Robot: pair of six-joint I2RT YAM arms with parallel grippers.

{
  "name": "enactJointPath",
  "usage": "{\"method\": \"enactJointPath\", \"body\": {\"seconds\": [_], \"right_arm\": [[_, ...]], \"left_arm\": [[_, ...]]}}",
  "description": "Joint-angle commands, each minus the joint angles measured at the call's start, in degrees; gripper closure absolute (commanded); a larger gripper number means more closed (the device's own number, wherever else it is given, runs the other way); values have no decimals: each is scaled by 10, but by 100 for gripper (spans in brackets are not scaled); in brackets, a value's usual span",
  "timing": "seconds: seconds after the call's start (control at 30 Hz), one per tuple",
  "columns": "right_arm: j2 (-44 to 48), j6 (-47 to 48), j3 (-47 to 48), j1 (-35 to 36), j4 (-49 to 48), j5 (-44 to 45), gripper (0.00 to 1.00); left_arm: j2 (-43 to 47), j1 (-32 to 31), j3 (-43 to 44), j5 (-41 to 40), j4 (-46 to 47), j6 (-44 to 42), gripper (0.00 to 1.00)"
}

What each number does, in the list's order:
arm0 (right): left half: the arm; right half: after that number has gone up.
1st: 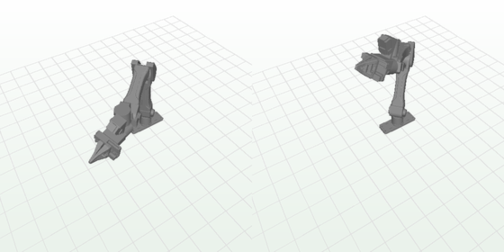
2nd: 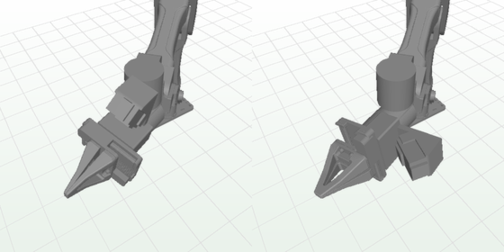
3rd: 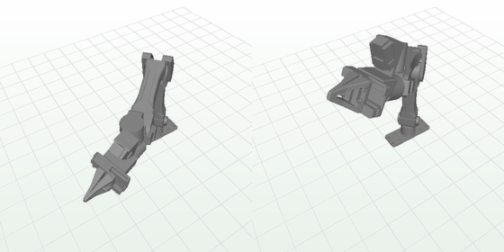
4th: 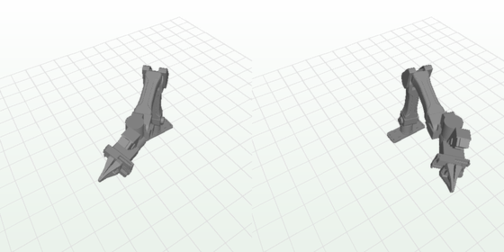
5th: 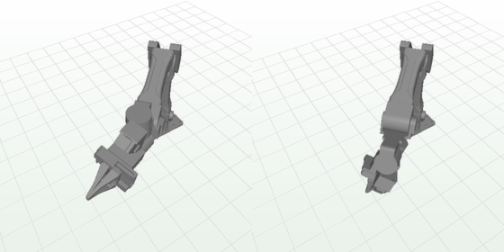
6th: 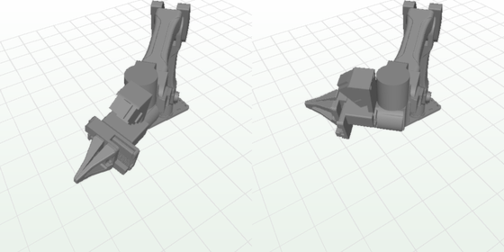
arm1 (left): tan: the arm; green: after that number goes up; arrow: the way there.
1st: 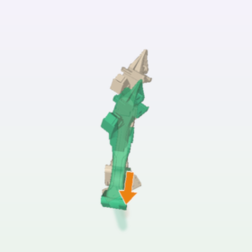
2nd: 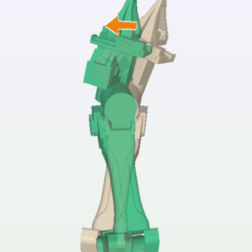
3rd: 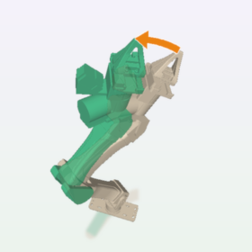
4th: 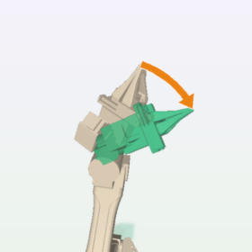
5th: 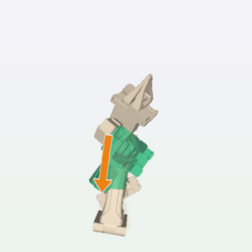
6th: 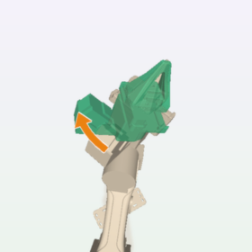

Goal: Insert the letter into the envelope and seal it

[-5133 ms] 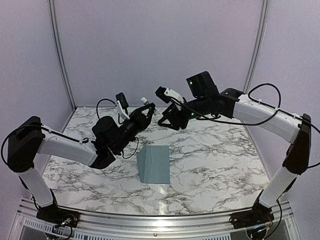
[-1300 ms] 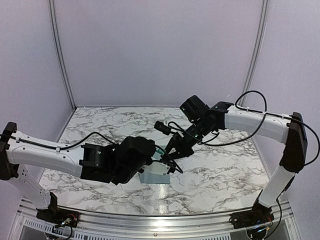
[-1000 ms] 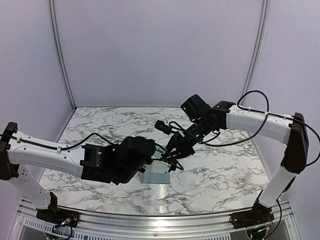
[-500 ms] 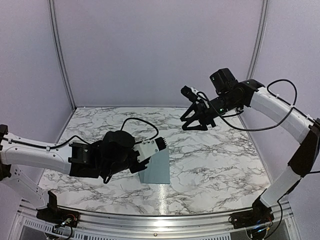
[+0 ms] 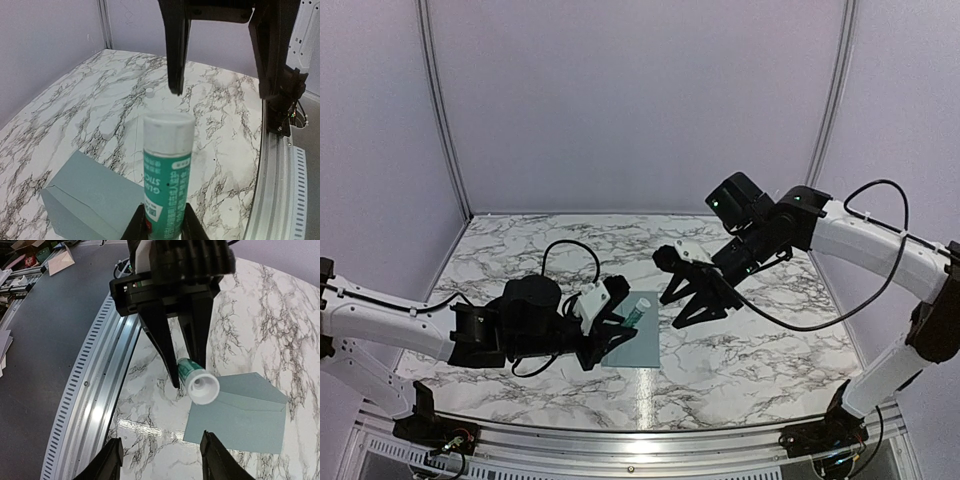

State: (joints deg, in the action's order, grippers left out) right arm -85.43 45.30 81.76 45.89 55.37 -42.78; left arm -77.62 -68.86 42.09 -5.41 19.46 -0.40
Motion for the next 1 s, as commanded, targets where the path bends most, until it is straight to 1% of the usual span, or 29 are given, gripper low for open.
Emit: {"method": "enactJointPath", "body": {"seconds": [0.0,0.13,0.3,0.6,0.83,0.97], "right_arm": [[-25,-2,24,12,-5,11,51],[-41,-27,34,21,-23,9,51],[-59,-21,51,37,-12,-13,51],[-63,-36,59,48,-22,-31,51],[-73,-52,69,50,-31,-50,54],[-84,-55,75,52,-30,-53,57]], "left_arm": [[19,4,-9,42,52,36,95],[21,4,-14,51,63,30,95],[8,4,-3,76,66,34,95],[2,6,-4,69,84,30,95],[-4,8,-4,75,89,28,95],[-3,9,-5,75,91,27,95]]}}
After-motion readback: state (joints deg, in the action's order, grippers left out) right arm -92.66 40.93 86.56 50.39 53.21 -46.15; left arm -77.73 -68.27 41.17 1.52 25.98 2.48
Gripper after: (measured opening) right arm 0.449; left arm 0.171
